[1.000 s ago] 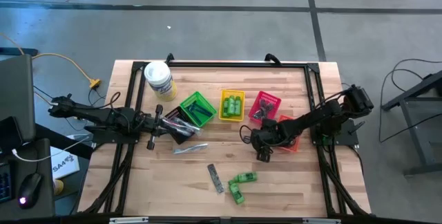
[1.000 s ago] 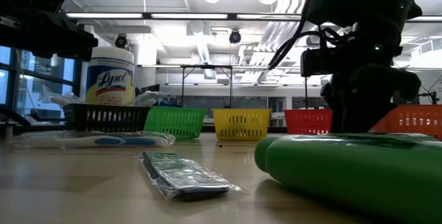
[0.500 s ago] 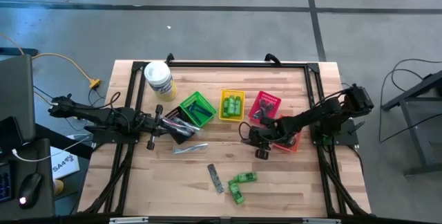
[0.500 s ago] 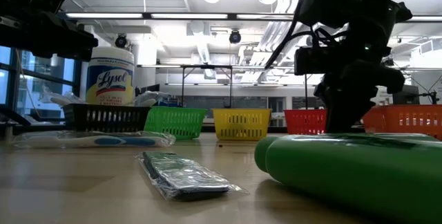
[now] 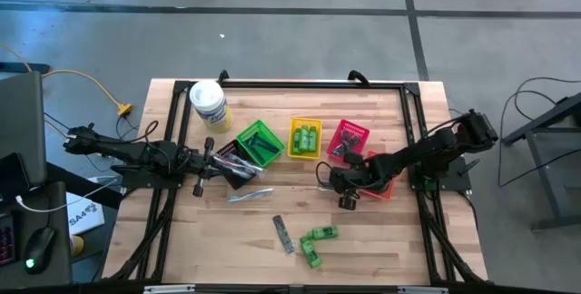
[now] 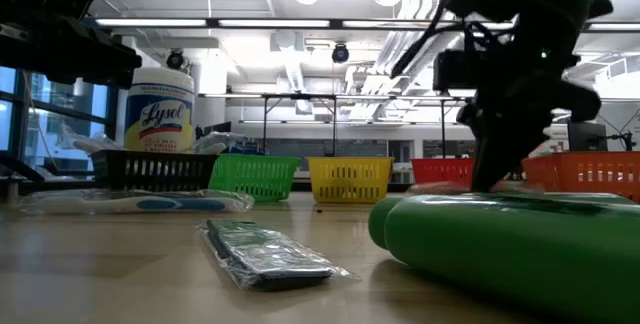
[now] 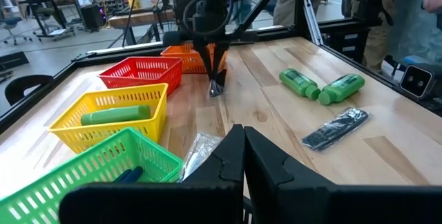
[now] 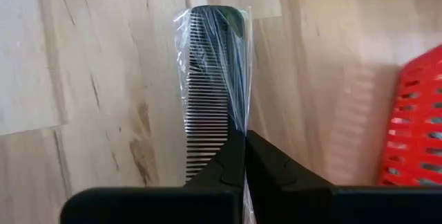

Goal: Pick & Place Travel size toiletries
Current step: Put the top black hair comb into the red bin

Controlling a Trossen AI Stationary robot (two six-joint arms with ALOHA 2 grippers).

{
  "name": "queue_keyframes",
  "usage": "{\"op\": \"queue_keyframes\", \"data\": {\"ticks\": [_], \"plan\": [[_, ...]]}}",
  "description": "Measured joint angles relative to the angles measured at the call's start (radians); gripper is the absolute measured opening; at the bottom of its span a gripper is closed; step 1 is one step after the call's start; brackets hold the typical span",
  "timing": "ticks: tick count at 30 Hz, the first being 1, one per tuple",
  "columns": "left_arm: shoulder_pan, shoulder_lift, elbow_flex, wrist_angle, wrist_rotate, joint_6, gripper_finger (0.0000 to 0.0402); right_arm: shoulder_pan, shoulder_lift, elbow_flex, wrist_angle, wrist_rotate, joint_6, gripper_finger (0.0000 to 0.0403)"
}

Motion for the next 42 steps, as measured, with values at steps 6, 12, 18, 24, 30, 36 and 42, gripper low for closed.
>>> {"op": "queue_keyframes", "data": {"ticks": [6, 12, 18, 24, 30, 36, 42], "plan": [[0.000, 0.000, 0.000, 0.000, 0.000, 0.000, 0.0000, 0.000, -0.005, 0.067, -0.044, -0.008, -0.014, 0.0002], [0.000, 0.000, 0.000, 0.000, 0.000, 0.000, 0.0000, 0.004, -0.006, 0.140, -0.106, -0.009, -0.023, 0.0003], [0.000, 0.000, 0.000, 0.000, 0.000, -0.001, 0.0000, 0.004, -0.006, 0.175, -0.107, -0.092, -0.049, 0.0003], [0.000, 0.000, 0.000, -0.001, 0.006, -0.001, 0.0000, 0.004, -0.016, 0.182, -0.121, -0.106, -0.049, 0.0003], [0.000, 0.000, 0.000, -0.001, 0.007, -0.001, 0.0000, 0.004, -0.017, 0.182, -0.136, -0.103, -0.048, 0.0003], [0.000, 0.000, 0.000, -0.001, 0.008, -0.001, 0.0000, 0.004, -0.028, 0.182, -0.140, -0.106, -0.052, 0.0003], [0.000, 0.000, 0.000, -0.001, 0.009, -0.001, 0.0000, 0.004, -0.116, 0.182, -0.160, -0.121, -0.077, 0.0003]]}}
